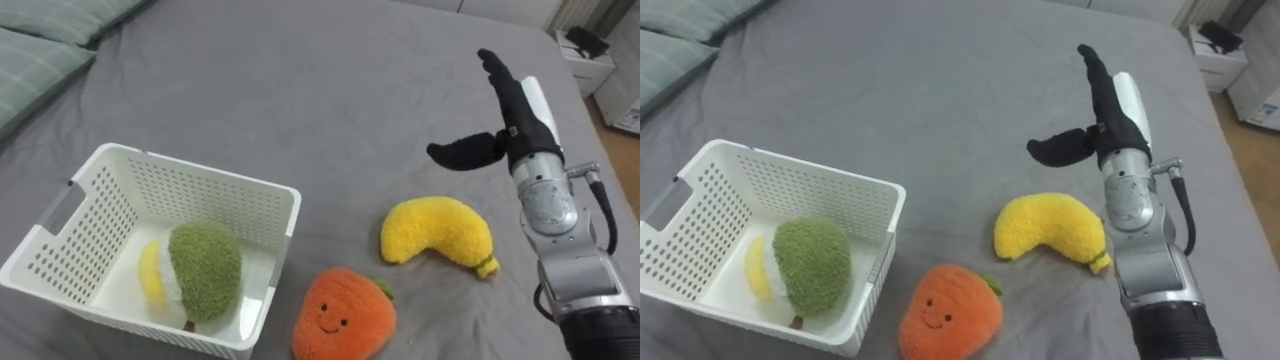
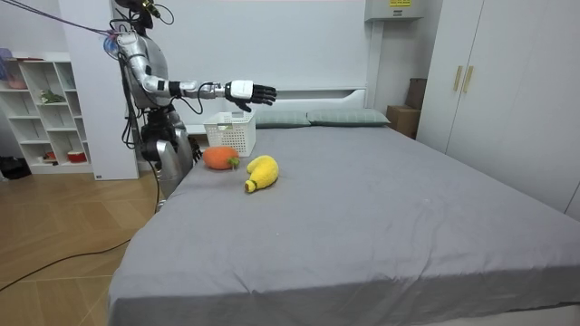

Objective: Collect toys from the bed

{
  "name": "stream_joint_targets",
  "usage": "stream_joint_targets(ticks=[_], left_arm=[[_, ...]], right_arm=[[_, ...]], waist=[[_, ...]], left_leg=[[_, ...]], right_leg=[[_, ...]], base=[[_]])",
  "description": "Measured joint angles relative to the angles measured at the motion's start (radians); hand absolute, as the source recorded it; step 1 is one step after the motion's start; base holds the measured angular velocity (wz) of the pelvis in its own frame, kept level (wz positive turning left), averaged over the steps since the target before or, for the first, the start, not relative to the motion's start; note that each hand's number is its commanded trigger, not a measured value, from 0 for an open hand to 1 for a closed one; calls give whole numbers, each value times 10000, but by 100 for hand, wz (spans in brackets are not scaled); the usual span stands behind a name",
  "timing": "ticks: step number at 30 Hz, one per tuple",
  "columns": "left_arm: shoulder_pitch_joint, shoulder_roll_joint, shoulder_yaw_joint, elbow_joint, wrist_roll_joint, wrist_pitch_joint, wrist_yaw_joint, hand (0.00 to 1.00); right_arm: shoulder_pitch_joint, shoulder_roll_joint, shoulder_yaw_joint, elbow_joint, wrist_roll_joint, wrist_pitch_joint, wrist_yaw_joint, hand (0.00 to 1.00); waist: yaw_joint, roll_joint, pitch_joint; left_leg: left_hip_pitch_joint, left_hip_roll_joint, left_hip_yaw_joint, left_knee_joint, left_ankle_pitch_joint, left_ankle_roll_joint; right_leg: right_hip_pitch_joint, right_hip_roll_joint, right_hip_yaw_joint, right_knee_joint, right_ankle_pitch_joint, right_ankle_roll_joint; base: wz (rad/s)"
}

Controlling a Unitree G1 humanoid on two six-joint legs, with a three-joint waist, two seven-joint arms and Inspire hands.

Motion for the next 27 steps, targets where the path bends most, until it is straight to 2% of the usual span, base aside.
stream_joint_targets(ticks=[3, 10, 14, 20, 26, 27], left_arm=[[48, 2, -16, 112, -4, -107, -59, 0], [54, -1, -22, 180, -95, -105, -225, 0], [41, 26, -28, 226, -117, -94, -292, 0], [-126, 120, -89, 211, -110, -92, -317, 0], [-314, 208, -243, 298, -117, -144, -471, 0], [-336, 221, -270, 296, -127, -166, -472, 0]], right_arm=[[192, -21, -7, 204, -23, 5, -18, 0], [245, -59, 4, 353, -4, 7, -55, 0], [241, -58, 74, 483, 13, 7, -137, 0], [161, -59, 74, 1732, 121, -29, -626, 0], [-181, -91, 93, 3227, 436, -194, -863, 0], [-361, -96, 164, 3479, 435, -206, -933, 0]], waist=[[6, 3, 5], [80, 62, 43], [88, 60, 38], [152, -16, 8], [287, -78, 60], [293, -92, 121]], left_leg=[[-7, 6, 6, -37, -2, 0], [-72, 10, 37, -49, -7, -7], [-315, 14, 27, -41, -4, -7], [-817, 14, -5, 61, 0, -8], [-1269, 14, -8, 199, 5, -8], [-1324, 18, -5, 212, 6, -8]], right_leg=[[-31, 10, 36, 0, 0, 0], [-83, 22, 122, -23, 0, 0], [-343, 29, 145, 10, 4, -7], [-832, 18, 58, 66, 8, -13], [-1225, -15, -10, 116, 18, -29], [-1270, -14, -19, 113, 28, -37]], base=[[-1], [-1], [-1], [1], [1], [3]])
